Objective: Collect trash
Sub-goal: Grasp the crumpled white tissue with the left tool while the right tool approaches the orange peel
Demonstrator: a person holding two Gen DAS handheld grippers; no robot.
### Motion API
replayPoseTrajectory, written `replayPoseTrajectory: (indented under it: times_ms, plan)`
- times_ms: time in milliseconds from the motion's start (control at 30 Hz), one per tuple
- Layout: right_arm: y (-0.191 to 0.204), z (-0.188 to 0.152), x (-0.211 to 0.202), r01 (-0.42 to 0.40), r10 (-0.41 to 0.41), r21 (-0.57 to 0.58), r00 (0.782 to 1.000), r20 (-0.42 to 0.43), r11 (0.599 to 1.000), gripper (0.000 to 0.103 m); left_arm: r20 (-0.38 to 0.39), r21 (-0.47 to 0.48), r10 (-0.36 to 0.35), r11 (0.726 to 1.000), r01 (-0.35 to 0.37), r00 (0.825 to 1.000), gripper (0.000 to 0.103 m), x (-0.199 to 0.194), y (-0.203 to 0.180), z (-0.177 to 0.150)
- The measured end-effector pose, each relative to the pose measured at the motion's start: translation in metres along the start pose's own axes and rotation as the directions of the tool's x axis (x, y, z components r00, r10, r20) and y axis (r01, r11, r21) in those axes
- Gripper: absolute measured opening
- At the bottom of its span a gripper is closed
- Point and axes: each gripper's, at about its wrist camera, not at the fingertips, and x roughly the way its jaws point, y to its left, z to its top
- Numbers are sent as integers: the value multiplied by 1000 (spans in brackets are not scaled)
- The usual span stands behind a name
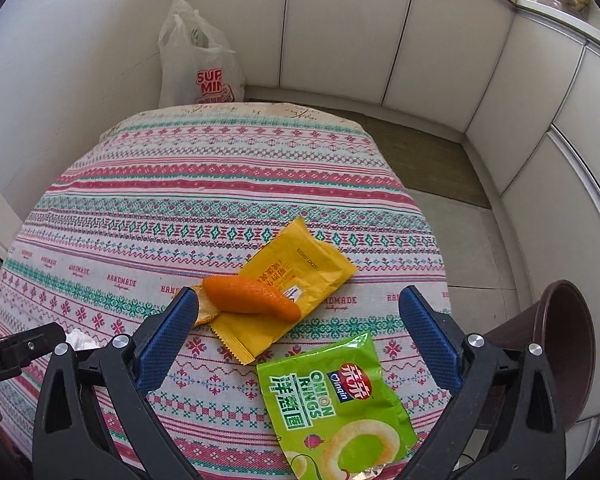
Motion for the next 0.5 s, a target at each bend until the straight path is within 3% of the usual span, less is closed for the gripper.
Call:
replayPoseTrajectory:
  times_ms: [233, 333, 433, 500]
  plan:
    - [4, 4, 18, 10, -11, -36, 999, -37, 999, 96, -58, -75, -56, 996, 52, 997, 79, 22, 12, 4]
    - [2, 5, 22, 6, -8, -56, 999, -37, 998, 96, -72, -60, -58, 997, 54, 996, 73, 28, 9, 6]
    - [1, 8, 24, -4, 1, -73, 999, -37, 997, 96, -93, -39, -52, 998, 48, 994, 63, 36, 6, 3]
    - [3, 9, 25, -17, 14, -92, 999, -36, 996, 96, -109, -18, -40, 999, 39, 993, 44, 41, 4, 1]
